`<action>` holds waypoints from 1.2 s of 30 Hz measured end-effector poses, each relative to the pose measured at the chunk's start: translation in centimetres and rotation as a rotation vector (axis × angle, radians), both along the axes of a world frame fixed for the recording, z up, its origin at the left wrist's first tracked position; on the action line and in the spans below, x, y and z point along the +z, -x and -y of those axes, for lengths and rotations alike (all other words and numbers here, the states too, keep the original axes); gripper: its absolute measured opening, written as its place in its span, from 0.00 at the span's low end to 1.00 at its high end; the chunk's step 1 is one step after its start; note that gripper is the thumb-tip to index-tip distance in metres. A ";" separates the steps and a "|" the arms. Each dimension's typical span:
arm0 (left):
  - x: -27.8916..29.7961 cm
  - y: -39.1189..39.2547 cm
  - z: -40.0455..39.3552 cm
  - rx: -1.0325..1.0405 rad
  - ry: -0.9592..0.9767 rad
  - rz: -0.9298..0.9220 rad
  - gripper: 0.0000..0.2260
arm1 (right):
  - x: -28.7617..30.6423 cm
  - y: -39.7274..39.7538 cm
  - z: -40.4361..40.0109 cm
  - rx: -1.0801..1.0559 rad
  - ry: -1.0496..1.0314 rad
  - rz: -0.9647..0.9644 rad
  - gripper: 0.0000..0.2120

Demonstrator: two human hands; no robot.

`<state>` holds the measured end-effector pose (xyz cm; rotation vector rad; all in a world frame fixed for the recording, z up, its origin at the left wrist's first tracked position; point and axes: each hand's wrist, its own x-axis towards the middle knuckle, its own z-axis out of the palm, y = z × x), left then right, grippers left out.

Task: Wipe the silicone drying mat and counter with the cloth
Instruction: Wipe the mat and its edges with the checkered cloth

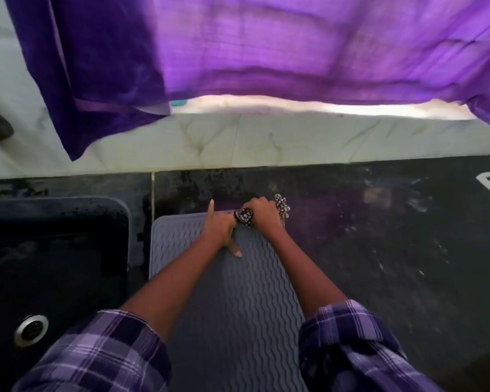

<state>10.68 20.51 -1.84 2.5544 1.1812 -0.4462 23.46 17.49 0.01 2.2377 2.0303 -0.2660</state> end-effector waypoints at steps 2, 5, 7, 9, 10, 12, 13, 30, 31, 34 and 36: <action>0.4 -0.1 0.3 0.017 -0.022 -0.021 0.37 | -0.2 -0.6 0.3 -0.018 -0.003 -0.024 0.19; 1.3 -0.2 0.9 0.030 -0.046 -0.083 0.39 | 0.4 -1.2 1.5 -0.089 0.052 -0.094 0.20; 1.6 -0.1 1.2 0.025 -0.054 -0.101 0.42 | 0.7 -1.2 3.1 -0.128 0.096 -0.108 0.17; 1.7 -0.1 1.4 0.009 -0.059 -0.104 0.43 | 0.7 -1.0 5.1 -0.135 0.155 -0.106 0.16; 1.8 -0.1 1.4 0.009 -0.057 -0.101 0.42 | 0.9 -0.9 6.0 -0.119 0.200 -0.098 0.17; 1.8 -0.1 1.4 0.021 -0.045 -0.088 0.40 | 1.5 -1.1 6.3 -0.093 0.320 -0.091 0.20; 1.8 0.0 1.4 0.025 -0.037 -0.083 0.40 | 2.0 -1.2 6.0 -0.090 0.375 -0.092 0.21; 1.9 -0.4 1.5 0.073 -0.021 -0.119 0.45 | 0.5 -2.6 4.8 -0.095 0.142 0.075 0.17; 1.9 -0.4 1.5 0.075 -0.012 -0.127 0.45 | 0.9 -2.7 5.4 -0.095 0.203 0.052 0.18; 1.6 -0.5 1.4 0.090 -0.005 -0.109 0.45 | 2.7 -2.9 4.7 -0.099 0.410 -0.010 0.21; 1.5 -0.5 1.5 0.093 -0.001 -0.096 0.44 | 4.0 -2.7 3.1 -0.090 0.445 -0.030 0.21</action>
